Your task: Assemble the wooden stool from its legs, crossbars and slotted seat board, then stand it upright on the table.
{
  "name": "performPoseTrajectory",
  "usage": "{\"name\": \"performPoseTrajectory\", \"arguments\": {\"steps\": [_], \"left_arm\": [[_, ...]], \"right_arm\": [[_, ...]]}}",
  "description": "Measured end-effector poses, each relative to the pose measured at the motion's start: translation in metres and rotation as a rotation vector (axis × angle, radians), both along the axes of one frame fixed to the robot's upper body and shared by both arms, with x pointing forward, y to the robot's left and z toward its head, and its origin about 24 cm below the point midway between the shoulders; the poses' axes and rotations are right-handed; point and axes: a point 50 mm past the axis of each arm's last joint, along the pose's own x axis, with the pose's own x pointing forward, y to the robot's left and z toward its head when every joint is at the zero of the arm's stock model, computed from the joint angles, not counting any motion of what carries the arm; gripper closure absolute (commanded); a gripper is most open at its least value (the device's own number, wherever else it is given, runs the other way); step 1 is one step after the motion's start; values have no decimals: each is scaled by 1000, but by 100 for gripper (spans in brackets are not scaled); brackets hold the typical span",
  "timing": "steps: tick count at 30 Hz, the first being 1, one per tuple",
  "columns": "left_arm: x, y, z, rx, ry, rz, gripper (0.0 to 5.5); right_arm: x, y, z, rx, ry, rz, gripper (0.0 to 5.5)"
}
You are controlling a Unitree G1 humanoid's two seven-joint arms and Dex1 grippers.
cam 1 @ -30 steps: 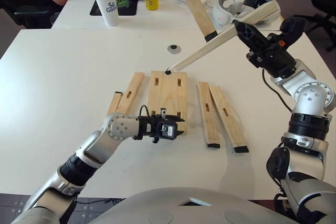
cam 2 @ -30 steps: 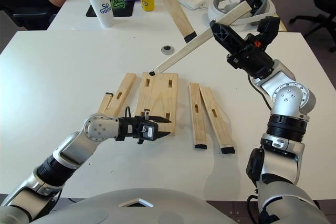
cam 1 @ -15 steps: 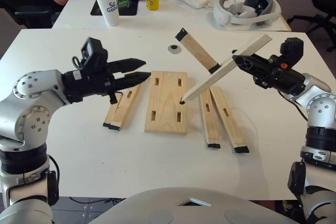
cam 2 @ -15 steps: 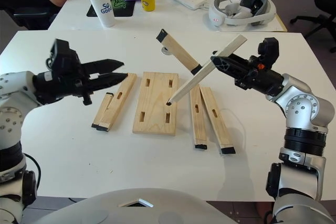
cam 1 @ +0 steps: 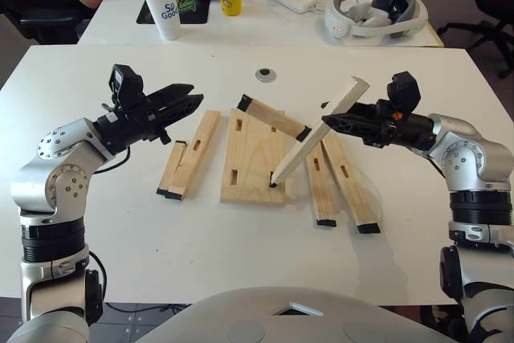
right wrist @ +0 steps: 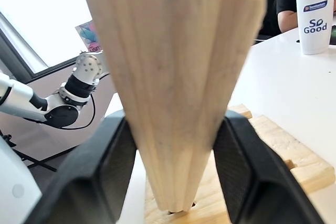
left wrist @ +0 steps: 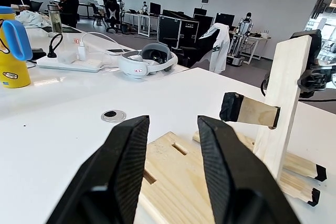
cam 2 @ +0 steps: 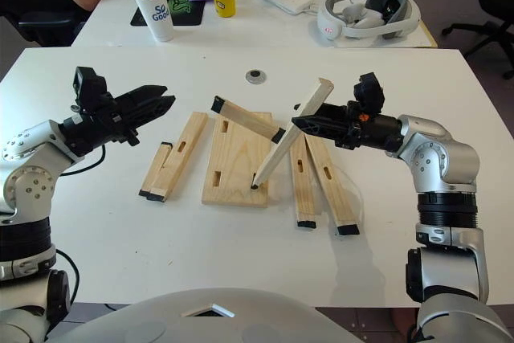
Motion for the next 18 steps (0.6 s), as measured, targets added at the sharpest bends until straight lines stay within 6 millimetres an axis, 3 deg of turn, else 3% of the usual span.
{"name": "performPoseTrajectory", "arguments": {"steps": [10, 18], "left_arm": [[-2, -3, 1, -5, -9, 8, 377], [-5, -5, 1, -10, -13, 18, 377]], "right_arm": [[-2, 22, 23, -121, -165, 119, 345], [-14, 29, 21, -235, -269, 180, 345]]}}
